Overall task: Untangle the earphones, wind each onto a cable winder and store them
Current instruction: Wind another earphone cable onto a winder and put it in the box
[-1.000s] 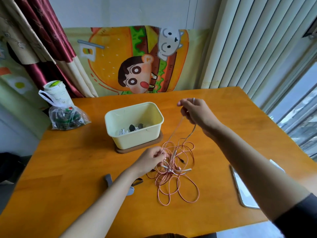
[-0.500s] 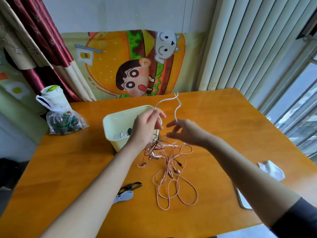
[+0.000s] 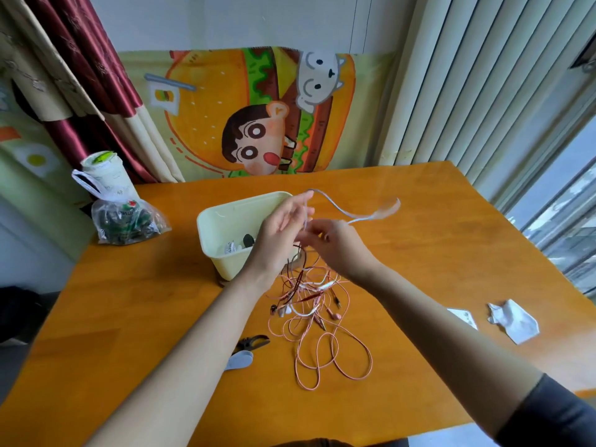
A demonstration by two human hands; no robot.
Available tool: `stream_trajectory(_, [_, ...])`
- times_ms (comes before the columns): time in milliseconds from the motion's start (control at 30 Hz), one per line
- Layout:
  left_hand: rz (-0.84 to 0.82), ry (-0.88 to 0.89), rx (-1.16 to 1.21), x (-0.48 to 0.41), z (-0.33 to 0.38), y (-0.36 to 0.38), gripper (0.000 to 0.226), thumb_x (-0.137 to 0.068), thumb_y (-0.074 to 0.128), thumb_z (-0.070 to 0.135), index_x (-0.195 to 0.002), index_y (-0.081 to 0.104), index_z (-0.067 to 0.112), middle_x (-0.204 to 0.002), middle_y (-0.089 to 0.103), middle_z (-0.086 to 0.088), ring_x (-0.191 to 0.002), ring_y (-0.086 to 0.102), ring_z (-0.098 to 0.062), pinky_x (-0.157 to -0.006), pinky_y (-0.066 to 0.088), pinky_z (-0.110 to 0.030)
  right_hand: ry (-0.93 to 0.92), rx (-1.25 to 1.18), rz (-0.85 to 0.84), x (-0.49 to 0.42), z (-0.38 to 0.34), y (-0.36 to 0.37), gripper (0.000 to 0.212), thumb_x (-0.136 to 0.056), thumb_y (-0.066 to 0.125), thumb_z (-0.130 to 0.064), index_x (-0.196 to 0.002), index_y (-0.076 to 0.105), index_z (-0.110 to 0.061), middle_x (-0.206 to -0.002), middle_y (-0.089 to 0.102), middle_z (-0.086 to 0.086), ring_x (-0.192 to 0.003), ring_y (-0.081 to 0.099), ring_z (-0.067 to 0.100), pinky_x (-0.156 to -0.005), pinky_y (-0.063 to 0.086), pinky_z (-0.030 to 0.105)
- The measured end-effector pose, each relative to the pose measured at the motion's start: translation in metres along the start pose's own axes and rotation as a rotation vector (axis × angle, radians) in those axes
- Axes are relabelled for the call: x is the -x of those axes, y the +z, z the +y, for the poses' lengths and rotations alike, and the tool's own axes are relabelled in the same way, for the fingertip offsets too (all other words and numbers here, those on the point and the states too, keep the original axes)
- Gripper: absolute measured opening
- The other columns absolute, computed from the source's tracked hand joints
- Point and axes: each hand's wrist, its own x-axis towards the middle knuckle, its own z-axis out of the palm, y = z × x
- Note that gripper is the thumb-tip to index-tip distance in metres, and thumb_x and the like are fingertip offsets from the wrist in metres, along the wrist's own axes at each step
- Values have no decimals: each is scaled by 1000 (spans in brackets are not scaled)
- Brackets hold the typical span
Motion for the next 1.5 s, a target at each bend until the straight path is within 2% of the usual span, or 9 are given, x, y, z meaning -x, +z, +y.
stream_trajectory(267, [-96, -139, -281, 24, -69, -7, 23, -100, 45, 11, -97, 67, 3, -60, 56, 12, -67, 55, 0, -72, 44, -9, 260, -28, 234, -19, 0, -41, 24, -96, 51, -23, -79, 64, -13, -55, 52, -13, -42, 43, 1, -40, 30, 12])
stream_trajectory(567, [1, -446, -488, 40, -127, -48, 34, -101, 44, 13, -75, 66, 20, -58, 56, -1, -53, 51, -11, -54, 42, -18, 408, -329, 425, -24, 22, -53, 33, -98, 47, -24, -66, 54, -18, -64, 50, 0, -50, 37, 11, -48, 27, 25])
stream_trajectory(700, [-41, -608, -557, 44, -129, -50, 20, -99, 47, 11, -102, 67, 10, -89, 65, -6, -75, 60, -16, -73, 52, -31, 543, -457, 445, -22, 30, -53, 32, -99, 46, -24, -69, 54, -15, -64, 42, 1, -50, 32, 10, -45, 24, 21])
stream_trajectory(800, [-24, -507, -561, 36, -105, -35, 52, -92, 48, -1, -140, 44, 18, -135, 48, -1, -112, 50, -13, -81, 44, -17, 600, -485, 272, -19, 30, -50, 28, -98, 50, -28, -74, 57, -14, -66, 43, 1, -50, 30, 9, -40, 23, 17])
stream_trajectory(933, [-212, -270, -335, 19, -65, 5, 61, -93, 59, 16, -147, 32, 23, -140, 38, 13, -128, 31, 0, -105, 26, -22, 635, -437, -84, -12, 22, -36, 22, -94, 56, -27, -81, 65, -12, -65, 51, -1, -45, 29, 6, -35, 20, 15])
stream_trajectory(1133, [-375, -228, -299, 18, -63, 32, 17, -98, 53, 22, -100, 69, 16, -86, 69, 5, -80, 64, -6, -80, 50, -27, 668, -565, -51, -13, 21, -46, 32, -94, 55, -30, -100, 65, 0, -70, 49, 2, -53, 35, 6, -44, 33, 14])
stream_trajectory(1300, [-137, -259, -209, 14, -56, 28, 14, -94, 59, 17, -91, 71, 11, -74, 68, -2, -68, 63, -17, -68, 55, -30, 726, -665, -2, 0, 41, -47, 64, -94, 50, -39, -134, 35, 9, -124, 51, 24, -108, 55, 27, -102, 44, 36])
stream_trajectory(1400, [-94, -217, -340, 9, -51, 28, 16, -91, 63, 20, -89, 74, 9, -77, 72, -11, -67, 68, -24, -70, 55, -33, 718, -614, -168, 17, 38, -25, 45, -95, 50, -35, -110, 57, 7, -102, 63, 18, -89, 62, 22, -89, 52, 29])
stream_trajectory(1500, [-105, -226, -339, 9, -51, 30, 14, -90, 65, 15, -93, 75, 7, -81, 73, -15, -73, 71, -27, -73, 57, -34, 691, -673, 0, 23, 42, -12, 21, -95, 55, -14, -104, 62, 3, -83, 65, 10, -66, 63, 13, -67, 56, 20])
